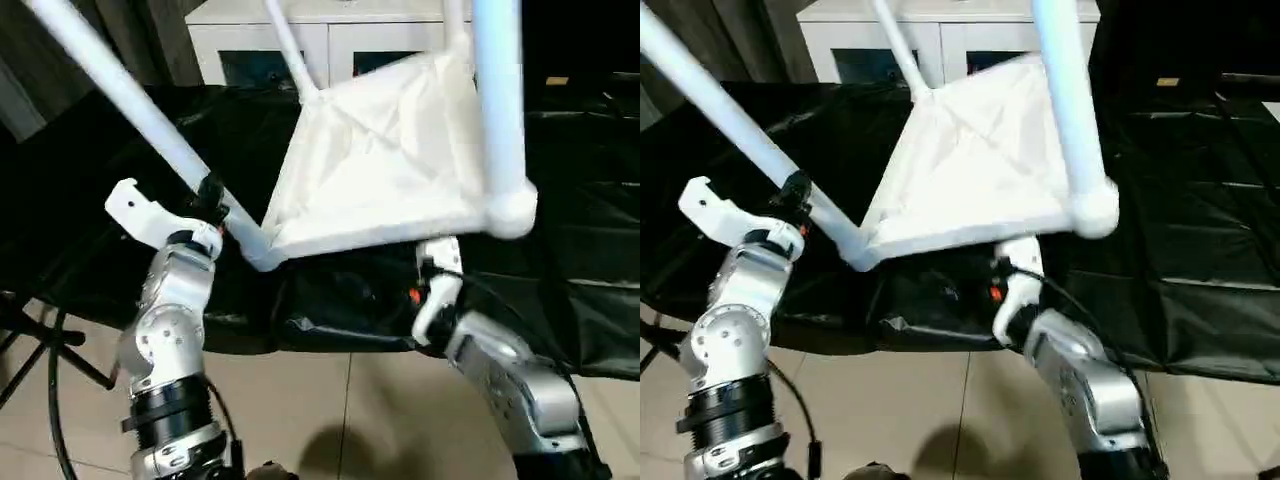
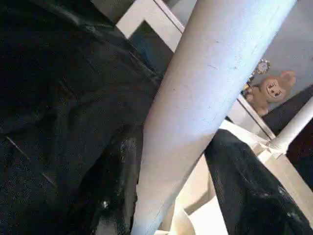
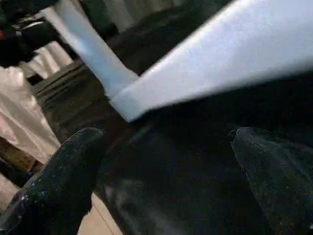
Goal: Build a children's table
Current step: Flip table
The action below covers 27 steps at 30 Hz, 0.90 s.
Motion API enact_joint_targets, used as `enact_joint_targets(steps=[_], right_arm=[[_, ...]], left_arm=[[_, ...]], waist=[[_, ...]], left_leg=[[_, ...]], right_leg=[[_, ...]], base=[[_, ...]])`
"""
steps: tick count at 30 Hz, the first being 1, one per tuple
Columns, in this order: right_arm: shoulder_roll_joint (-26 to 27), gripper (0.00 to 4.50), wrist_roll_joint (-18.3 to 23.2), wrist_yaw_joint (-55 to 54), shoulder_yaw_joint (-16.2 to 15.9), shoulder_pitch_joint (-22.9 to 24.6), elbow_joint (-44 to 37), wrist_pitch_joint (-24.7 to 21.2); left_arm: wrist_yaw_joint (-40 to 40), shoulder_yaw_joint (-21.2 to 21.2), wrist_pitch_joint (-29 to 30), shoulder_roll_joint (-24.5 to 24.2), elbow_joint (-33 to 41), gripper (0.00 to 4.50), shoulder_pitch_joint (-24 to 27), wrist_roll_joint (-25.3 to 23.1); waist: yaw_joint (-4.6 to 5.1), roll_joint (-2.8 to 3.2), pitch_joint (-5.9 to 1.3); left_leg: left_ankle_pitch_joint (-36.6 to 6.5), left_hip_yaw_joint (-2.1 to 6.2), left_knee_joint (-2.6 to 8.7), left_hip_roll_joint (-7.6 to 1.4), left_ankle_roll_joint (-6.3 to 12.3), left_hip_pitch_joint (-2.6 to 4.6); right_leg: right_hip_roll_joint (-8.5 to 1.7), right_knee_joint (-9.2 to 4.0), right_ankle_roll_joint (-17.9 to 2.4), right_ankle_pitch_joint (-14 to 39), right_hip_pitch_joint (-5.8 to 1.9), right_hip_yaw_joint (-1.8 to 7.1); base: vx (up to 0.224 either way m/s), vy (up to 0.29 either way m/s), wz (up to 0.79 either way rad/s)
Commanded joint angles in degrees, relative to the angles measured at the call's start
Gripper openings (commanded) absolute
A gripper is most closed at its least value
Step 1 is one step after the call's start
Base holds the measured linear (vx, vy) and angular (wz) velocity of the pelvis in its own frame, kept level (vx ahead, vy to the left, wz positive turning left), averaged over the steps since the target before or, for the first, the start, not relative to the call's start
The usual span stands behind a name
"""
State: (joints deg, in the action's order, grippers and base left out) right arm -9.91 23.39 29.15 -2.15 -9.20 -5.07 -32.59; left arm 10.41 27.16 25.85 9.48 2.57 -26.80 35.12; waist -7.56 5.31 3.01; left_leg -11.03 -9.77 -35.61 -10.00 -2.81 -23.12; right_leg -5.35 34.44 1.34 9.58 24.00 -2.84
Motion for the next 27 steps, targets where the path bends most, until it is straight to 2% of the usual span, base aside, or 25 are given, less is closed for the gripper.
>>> enact_joint_targets(steps=[1, 6, 8, 11, 12, 13, 14, 15, 16, 18, 19, 20, 23, 25, 27], right_arm=[[-1.1, 4.50, 2.6, 1.4, 1.2, 0.4, -2.6, -3.6], [-1.5, 4.50, 1.5, -0.7, 2.4, -0.5, -0.7, -4.6], [1.5, 4.50, 2.3, -3.4, 4.1, -2.4, 1.3, -3.5], [6.6, 4.50, 3.7, -8.6, 6.9, -6.5, 5.3, -1.7], [8.2, 4.50, 3.9, -11.5, 8.1, -8.1, 7.2, -1.2], [9.6, 4.50, 4.1, -14.5, 9.6, -9.6, 9.1, -1.0], [11.1, 4.50, 5.1, -16.9, 11.5, -11.0, 10.8, -0.8], [12.9, 4.50, 7.0, -19.7, 14.1, -12.9, 13.5, -0.4], [14.0, 4.50, 8.3, -21.2, 15.7, -14.0, 15.1, 0.0], [14.7, 4.50, 9.4, -21.4, 16.6, -14.9, 16.3, 0.3], [16.1, 4.50, 9.8, -20.4, 16.8, -17.0, 18.8, 2.5], [16.4, 4.50, 9.7, -20.4, 17.0, -17.4, 19.2, 2.9], [18.3, 4.50, 8.0, -23.3, 18.9, -22.4, 25.8, 8.6], [18.5, 4.50, 8.0, -23.9, 19.3, -23.3, 27.0, 9.3], [18.4, 4.50, 7.2, -25.7, 20.3, -26.8, 32.4, 12.4]], left_arm=[[0.8, 1.9, -2.6, 1.1, 0.5, 1.91, -1.6, 2.6], [0.2, 1.3, -2.9, 0.7, 0.1, 1.91, -1.8, 2.7], [0.1, 0.7, -3.1, 0.8, 0.2, 1.91, -1.6, 2.7], [0.2, 0.3, -3.4, 1.1, 0.0, 1.91, -1.7, 2.5], [0.3, 0.3, -3.7, 1.2, -0.2, 1.91, -1.8, 2.5], [0.4, 0.3, -3.8, 1.2, -0.2, 1.91, -1.8, 2.5], [0.4, 0.2, -4.1, 1.3, -0.2, 1.91, -1.8, 2.6], [0.6, 0.2, -4.2, 1.3, -0.1, 1.91, -1.8, 2.6], [0.7, 0.2, -4.3, 1.4, 0.1, 1.91, -1.7, 2.6], [0.7, 0.2, -4.4, 1.4, 0.2, 1.91, -1.7, 2.7], [0.9, 0.2, -4.3, 1.4, 0.7, 1.91, -1.3, 2.8], [0.9, 0.2, -4.3, 1.4, 0.7, 1.91, -1.3, 2.9], [1.1, -0.5, -4.2, 1.6, 1.4, 1.91, -0.7, 3.0], [1.1, -0.7, -4.1, 1.6, 1.4, 1.91, -0.6, 3.0], [0.9, -1.3, -3.8, 1.7, 1.8, 1.91, -0.3, 3.0]], waist=[[0.26, -1.68, -4.29], [1.04, -1.90, -4.32], [1.30, -1.83, -4.35], [1.60, -1.66, -4.35], [1.66, -1.94, -4.32], [1.80, -1.67, -4.35], [1.78, -1.93, -4.49], [1.77, -1.73, -4.49], [1.84, -2.11, -4.50], [1.74, -1.89, -4.56], [1.72, -2.54, -4.52], [1.70, -2.17, -4.63], [1.75, -2.28, -4.52], [1.76, -2.27, -4.55], [1.79, -2.22, -4.67]], left_leg=[[-8.0, 0.89, 4.43, -1.89, 2.57, 0.62], [-6.7, 0.83, 4.25, -1.75, 3.03, 0.41], [-6.8, 0.79, 4.21, -1.72, 3.25, 0.46], [-7.2, 0.77, 4.29, -1.77, 3.01, 0.71], [-7.1, 0.77, 4.35, -1.85, 2.99, 0.72], [-7.0, 0.84, 4.43, -1.82, 2.76, 0.76], [-6.5, 0.77, 4.36, -1.80, 2.60, 0.88], [-6.4, 0.71, 4.35, -1.83, 2.64, 1.07], [-6.5, 0.70, 4.44, -1.84, 2.80, 0.98], [-6.4, 0.59, 4.35, -1.86, 2.74, 1.16], [-5.5, 0.56, 4.36, -1.86, 2.98, 0.88], [-5.2, 0.62, 4.35, -1.82, 3.17, 0.70], [-5.2, 0.48, 4.36, -1.80, 3.00, 0.66], [-5.3, 0.42, 4.30, -1.77, 2.78, 0.84], [-4.7, 0.45, 4.24, -1.80, 2.83, 0.84]], right_leg=[[-2.11, -4.16, -6.8, 15.2, -2.85, 1.57], [-2.16, -4.12, -7.5, 14.4, -2.86, 1.46], [-2.24, -4.17, -7.9, 15.2, -2.75, 1.43], [-2.14, -4.17, -8.5, 15.8, -2.52, 1.36], [-2.15, -4.17, -8.5, 15.6, -2.48, 1.40], [-2.13, -4.04, -8.7, 15.3, -2.50, 1.32], [-2.16, -3.80, -9.0, 14.7, -2.41, 1.34], [-2.14, -3.87, -9.1, 14.3, -2.28, 1.40], [-2.25, -3.69, -9.5, 14.1, -2.34, 1.39], [-2.04, -3.68, -9.0, 13.1, -2.25, 1.36], [-1.99, -3.60, -8.7, 11.6, -2.51, 1.40], [-2.27, -3.39, -9.0, 11.1, -2.58, 1.38], [-2.38, -3.43, -9.1, 11.8, -2.51, 1.39], [-2.26, -3.46, -8.8, 12.2, -2.47, 1.37], [-2.23, -3.20, -9.0, 10.8, -2.53, 1.34]], base=[[0.000, 0.000, 0.00], [0.000, 0.000, 0.00], [0.000, 0.000, 0.00], [0.000, 0.000, 0.00], [0.000, 0.000, 0.00], [0.000, 0.000, 0.00], [0.000, 0.000, 0.00], [0.000, 0.000, 0.00], [0.000, 0.000, 0.00], [0.000, 0.000, 0.00], [0.000, 0.000, 0.00], [0.000, 0.000, 0.00], [0.000, 0.000, 0.00], [0.000, 0.000, 0.00], [0.000, 0.000, 0.00]])
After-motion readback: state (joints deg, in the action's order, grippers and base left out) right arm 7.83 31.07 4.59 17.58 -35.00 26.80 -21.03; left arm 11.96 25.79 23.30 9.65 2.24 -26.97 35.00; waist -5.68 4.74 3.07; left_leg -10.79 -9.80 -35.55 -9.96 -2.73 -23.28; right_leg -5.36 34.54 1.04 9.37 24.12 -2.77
